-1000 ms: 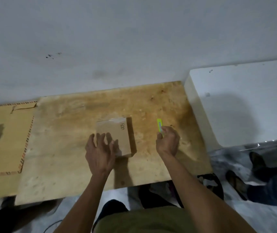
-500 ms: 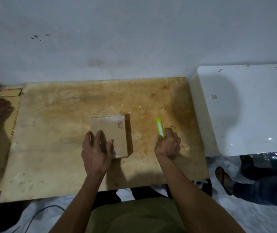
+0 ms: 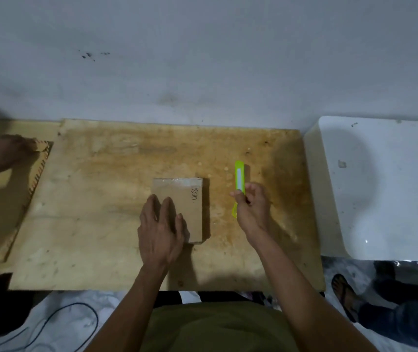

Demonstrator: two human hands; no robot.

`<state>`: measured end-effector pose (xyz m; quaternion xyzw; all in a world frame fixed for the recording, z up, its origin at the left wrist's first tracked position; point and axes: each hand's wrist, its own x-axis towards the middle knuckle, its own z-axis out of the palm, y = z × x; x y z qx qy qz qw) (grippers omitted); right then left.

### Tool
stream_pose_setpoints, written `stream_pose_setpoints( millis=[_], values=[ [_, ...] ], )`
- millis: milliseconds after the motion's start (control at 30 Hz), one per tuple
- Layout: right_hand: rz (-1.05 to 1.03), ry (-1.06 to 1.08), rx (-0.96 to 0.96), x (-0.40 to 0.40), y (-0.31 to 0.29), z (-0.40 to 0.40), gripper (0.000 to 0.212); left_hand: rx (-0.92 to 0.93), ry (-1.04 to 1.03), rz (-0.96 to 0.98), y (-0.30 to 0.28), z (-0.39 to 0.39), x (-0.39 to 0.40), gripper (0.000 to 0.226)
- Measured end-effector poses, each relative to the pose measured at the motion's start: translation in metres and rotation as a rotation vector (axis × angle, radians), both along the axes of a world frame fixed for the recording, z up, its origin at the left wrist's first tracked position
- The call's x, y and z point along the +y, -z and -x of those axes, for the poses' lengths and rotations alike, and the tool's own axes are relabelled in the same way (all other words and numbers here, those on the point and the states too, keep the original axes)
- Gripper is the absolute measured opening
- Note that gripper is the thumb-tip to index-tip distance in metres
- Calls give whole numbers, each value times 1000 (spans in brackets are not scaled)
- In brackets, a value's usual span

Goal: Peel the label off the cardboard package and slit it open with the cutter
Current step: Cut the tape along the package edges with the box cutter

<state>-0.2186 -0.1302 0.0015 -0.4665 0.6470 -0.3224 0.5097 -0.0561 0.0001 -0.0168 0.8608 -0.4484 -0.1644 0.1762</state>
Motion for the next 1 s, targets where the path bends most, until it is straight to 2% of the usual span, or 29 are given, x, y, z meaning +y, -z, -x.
stream_pose_setpoints(
  millis=[233, 400, 667, 900, 1000],
  values=[
    [-87, -410, -64, -23, -31, -37, 38, -19, 7, -90, -1, -2, 5, 55],
    [237, -786, 190, -35, -30, -50, 36, -28, -24, -84, 4, 0, 4, 57],
    [547, -1051, 308, -62, -23, -62, 24, -36, -17, -48, 10, -4, 4, 58],
    [777, -1188, 323, -79, -13, -79, 40, -29, -21, -34, 10, -4, 5, 58],
    [845, -1214, 323, -84, -10, -87, 37, -22, -26, -22, 10, -3, 5, 59]
  ],
)
